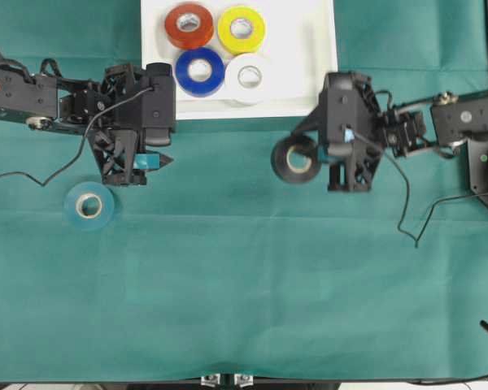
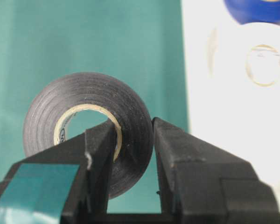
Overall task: Put the tape alternately from left to right into the white case.
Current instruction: 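Carry the black roll into the tray's top-right corner and release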
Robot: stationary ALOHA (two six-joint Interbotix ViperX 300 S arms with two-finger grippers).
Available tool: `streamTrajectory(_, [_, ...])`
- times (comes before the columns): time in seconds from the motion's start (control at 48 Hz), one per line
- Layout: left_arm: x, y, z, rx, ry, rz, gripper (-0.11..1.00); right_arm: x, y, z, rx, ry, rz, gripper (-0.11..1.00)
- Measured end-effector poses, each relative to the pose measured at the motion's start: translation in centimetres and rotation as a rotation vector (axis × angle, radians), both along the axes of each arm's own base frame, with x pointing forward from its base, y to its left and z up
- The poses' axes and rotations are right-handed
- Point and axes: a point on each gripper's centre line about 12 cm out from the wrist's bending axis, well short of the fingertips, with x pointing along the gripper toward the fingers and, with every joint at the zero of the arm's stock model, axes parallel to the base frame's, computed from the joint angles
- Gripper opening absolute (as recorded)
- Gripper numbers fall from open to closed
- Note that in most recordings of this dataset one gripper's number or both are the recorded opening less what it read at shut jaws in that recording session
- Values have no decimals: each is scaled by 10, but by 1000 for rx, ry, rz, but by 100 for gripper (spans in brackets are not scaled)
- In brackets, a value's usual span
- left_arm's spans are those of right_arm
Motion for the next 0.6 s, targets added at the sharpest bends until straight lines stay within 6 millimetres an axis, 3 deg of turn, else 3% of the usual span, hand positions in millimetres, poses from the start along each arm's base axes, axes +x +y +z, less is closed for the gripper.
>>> streamTrajectory(0.25, [0,0,0,1,-1,-1,93,-2,-28,2,-13,-5,-78,24])
streamTrajectory(0.604, [0,0,0,0,0,0,94,2,-85,5,-14,-36,-232,24])
